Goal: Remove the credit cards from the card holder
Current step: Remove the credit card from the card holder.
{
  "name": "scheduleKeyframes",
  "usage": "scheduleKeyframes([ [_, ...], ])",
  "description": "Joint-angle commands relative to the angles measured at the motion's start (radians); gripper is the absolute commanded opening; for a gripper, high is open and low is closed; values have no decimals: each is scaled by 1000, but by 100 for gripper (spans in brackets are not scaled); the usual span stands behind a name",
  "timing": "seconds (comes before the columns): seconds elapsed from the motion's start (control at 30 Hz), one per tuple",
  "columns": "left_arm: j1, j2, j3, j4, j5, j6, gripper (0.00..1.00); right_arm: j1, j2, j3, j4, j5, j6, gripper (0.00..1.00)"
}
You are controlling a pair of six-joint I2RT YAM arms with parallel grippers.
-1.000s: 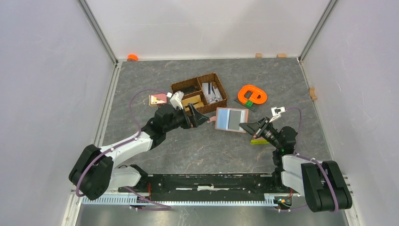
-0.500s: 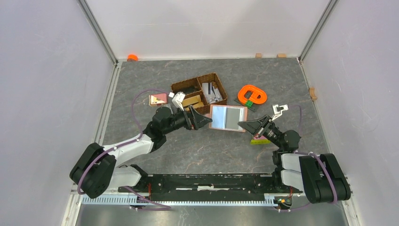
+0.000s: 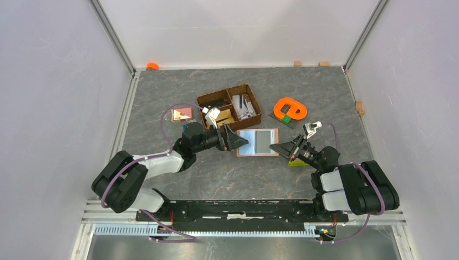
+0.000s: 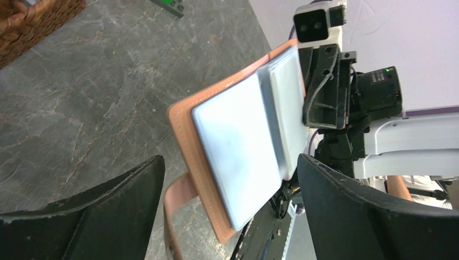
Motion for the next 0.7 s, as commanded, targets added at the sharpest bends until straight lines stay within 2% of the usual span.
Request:
scheduleKeyframes([
  [0.0, -2, 11, 34, 109, 48, -42, 95, 18, 3, -17, 488, -20, 22, 0],
  [0.07, -2, 13, 29, 138, 62, -48, 83, 20, -9, -16, 447, -22, -4, 0],
  [0.13, -2, 12, 24, 165, 75, -54, 68, 23, -34, -16, 348, -23, -66, 0],
  [0.3, -2, 1, 9, 204, 84, -67, 34, 34, -159, 36, -14, 8, -282, 0],
  [0.47, -2, -3, 11, 211, 94, -70, 9, 54, -293, 88, -387, 77, -520, 0],
  [0.53, -2, -8, 10, 209, 94, -68, 2, 63, -325, 105, -474, 98, -575, 0],
  [0.57, -2, -11, 8, 207, 93, -66, 2, 69, -336, 110, -490, 101, -593, 3],
  [0.67, -2, -46, -6, 176, 57, -43, 2, 74, -352, 113, -515, 106, -617, 20],
])
